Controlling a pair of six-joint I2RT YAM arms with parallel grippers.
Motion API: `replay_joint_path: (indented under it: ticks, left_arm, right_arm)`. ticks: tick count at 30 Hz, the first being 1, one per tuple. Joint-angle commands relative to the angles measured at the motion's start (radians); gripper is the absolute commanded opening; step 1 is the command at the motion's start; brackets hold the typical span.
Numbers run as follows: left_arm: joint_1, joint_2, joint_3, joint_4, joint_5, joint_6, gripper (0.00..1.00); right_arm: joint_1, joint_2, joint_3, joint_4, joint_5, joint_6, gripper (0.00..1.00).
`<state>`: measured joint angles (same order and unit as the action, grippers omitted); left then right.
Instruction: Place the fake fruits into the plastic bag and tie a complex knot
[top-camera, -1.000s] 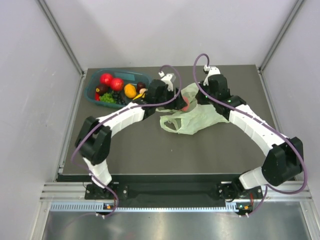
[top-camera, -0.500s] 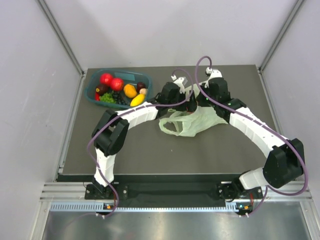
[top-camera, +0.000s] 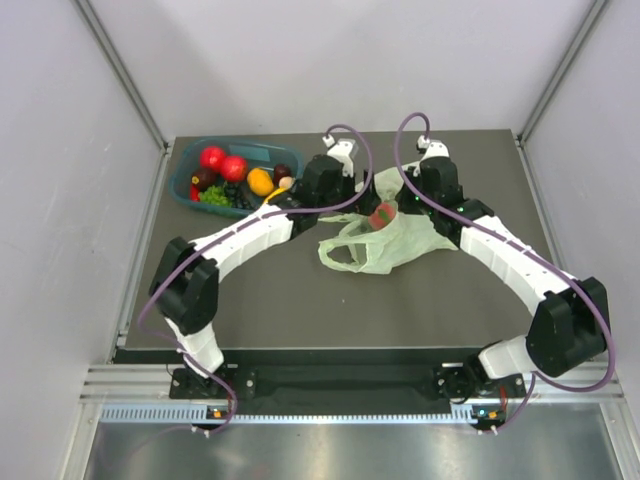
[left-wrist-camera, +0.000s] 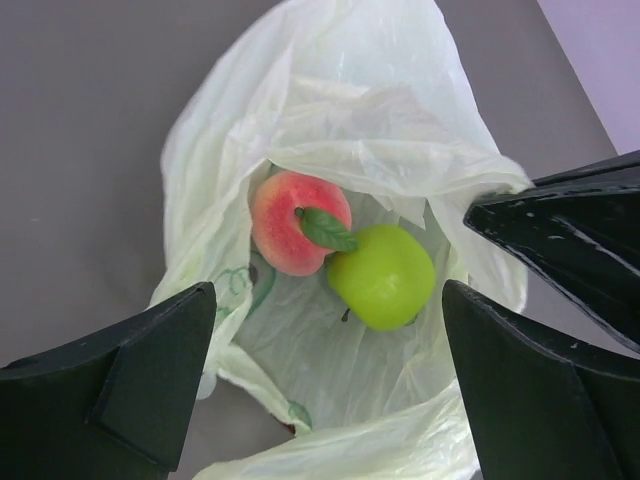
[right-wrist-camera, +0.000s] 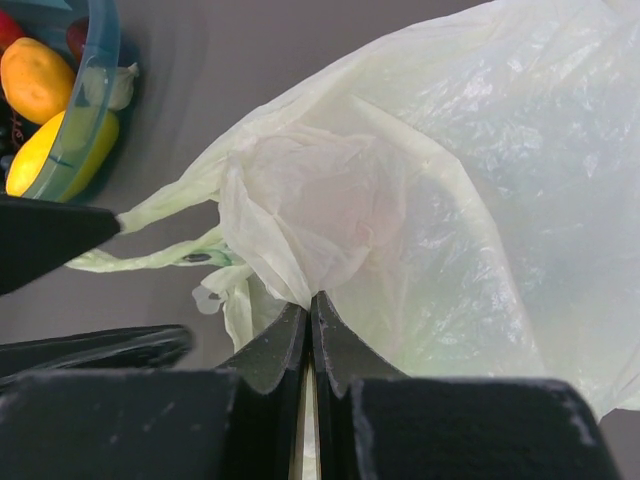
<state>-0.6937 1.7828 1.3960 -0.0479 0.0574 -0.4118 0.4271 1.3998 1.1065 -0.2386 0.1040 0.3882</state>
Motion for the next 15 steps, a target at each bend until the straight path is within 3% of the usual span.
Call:
replay_joint_path:
  ticks: [1, 6, 10, 15]
  left_arm:
    - [0.01, -0.111, -0.022, -0.058, -0.099, 0.051, 0.99]
    - [0.071, -0.22, -0.031, -0.188, -0.264, 0.057, 0.99]
    - [0.283, -0.232, 0.037, -0.377, -0.246, 0.001, 0.99]
    - [0.472, -0.211, 0.035, -0.434, -0.298, -0.018, 0.99]
  right_arm:
    - [-0.01, -0.019, 0.004, 0.044, 0.003, 0.009, 0.0]
    - [-0.008, -0.018, 0.003, 0.041, 0.008, 0.0, 0.0]
    - [-0.01, -0.019, 0.003, 0.041, 0.002, -0.006, 0.0]
    - [-0.01, -0.015, 0.004, 0.053, -0.018, -0.008, 0.0]
